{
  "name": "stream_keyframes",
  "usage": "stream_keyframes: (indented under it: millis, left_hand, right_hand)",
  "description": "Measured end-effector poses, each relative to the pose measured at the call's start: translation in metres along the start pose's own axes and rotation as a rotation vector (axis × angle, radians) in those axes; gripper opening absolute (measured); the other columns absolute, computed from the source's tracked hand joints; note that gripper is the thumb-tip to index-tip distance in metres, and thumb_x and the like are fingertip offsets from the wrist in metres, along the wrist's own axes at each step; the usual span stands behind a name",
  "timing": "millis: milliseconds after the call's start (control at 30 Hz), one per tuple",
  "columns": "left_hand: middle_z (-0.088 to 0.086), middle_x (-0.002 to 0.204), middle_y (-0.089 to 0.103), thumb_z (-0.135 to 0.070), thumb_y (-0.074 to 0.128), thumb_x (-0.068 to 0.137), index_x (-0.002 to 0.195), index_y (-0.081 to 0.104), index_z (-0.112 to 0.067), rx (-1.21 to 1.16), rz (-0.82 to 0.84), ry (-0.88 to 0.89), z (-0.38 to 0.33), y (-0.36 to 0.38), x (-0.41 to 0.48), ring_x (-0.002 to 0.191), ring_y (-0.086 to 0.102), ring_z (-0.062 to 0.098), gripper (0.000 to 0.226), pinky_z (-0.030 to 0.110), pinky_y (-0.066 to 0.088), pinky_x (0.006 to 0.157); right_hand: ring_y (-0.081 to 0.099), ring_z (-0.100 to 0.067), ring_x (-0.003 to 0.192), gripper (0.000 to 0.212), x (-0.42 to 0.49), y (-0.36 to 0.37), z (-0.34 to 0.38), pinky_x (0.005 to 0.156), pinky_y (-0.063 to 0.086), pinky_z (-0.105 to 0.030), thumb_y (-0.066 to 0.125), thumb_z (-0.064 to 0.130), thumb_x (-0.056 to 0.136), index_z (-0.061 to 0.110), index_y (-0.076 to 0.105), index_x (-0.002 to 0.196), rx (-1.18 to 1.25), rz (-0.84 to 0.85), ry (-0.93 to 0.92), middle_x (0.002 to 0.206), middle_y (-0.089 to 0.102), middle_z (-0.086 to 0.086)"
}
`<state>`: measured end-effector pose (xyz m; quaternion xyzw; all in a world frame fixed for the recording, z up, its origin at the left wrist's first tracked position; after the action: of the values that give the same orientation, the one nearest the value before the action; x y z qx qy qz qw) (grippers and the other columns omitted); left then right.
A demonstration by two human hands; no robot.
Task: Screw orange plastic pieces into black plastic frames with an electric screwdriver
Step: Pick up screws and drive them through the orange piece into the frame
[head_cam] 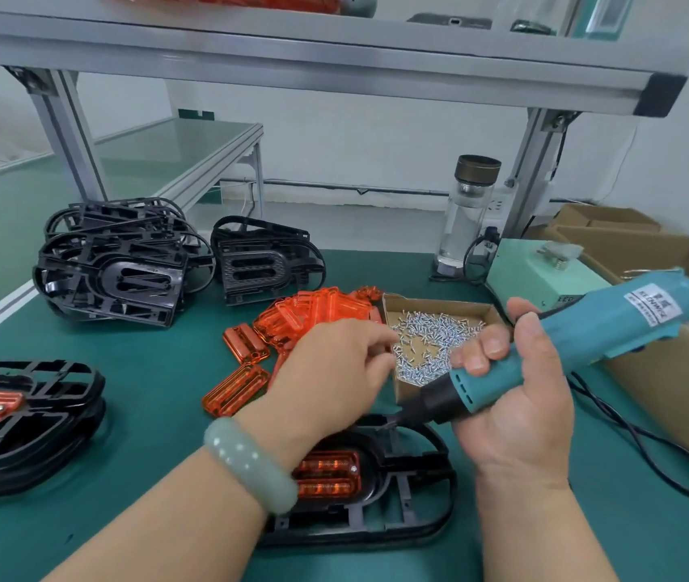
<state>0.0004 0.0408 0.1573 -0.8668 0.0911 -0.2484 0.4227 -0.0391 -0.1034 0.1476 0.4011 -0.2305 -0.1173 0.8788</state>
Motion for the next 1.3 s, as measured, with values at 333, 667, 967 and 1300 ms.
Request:
stream_keyframes:
  millis: [333,667,967,1300]
  left_hand:
    - [0.003,0.119,0.064,-0.017,0.053,0.092,0.120,0.062,-0.028,0.426,0.405,0.107,-0.009,0.051,0.071,0.111,0.056,0.026,0.031,0.037,0.045,0.090]
    - [0.009,0.099,0.068,-0.006,0.054,0.086,0.100,0.070,-0.016,0.579,0.401,0.150,-0.024,0.058,0.068,0.093,0.063,0.030,0.023,0.038,0.049,0.076]
    - [-0.009,0.081,0.063,-0.021,0.061,0.089,0.092,0.071,-0.021,-0.011,0.223,-0.008,-0.011,0.048,0.064,0.075,0.055,0.008,0.011,0.020,0.042,0.071]
    - [-0.002,0.060,0.068,-0.015,0.066,0.084,0.066,0.064,-0.023,-0.522,0.082,-0.300,-0.001,0.037,0.057,0.060,0.066,0.013,0.020,0.027,0.057,0.061]
  right_hand:
    - [0.046,-0.007,0.047,0.009,0.008,-0.013,0.005,0.053,0.043,-0.018,0.049,0.022,0.092,0.020,0.056,0.097,-0.071,-0.062,-0.062,0.058,0.047,0.008]
    - [0.046,-0.008,0.046,0.011,0.007,-0.012,0.002,0.053,0.044,-0.018,0.053,0.024,0.087,0.019,0.057,0.095,-0.086,-0.083,-0.063,0.057,0.047,0.007]
    - [0.046,-0.007,0.046,0.009,0.007,-0.013,0.000,0.052,0.044,-0.018,0.051,0.023,0.091,0.018,0.055,0.098,-0.061,-0.067,-0.036,0.058,0.048,0.007]
    - [0.045,-0.008,0.044,0.019,0.003,-0.008,-0.010,0.049,0.043,-0.018,0.056,0.028,0.081,0.017,0.054,0.097,-0.007,-0.144,0.031,0.056,0.046,0.006]
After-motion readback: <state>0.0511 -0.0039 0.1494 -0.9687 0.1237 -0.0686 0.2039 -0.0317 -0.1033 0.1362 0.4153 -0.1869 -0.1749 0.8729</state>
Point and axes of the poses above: each hand's wrist, its own x-axis towards the middle knuckle, its own y-axis out of the palm, z = x × y, the point moved 2 cm from there along x, towards the middle knuckle
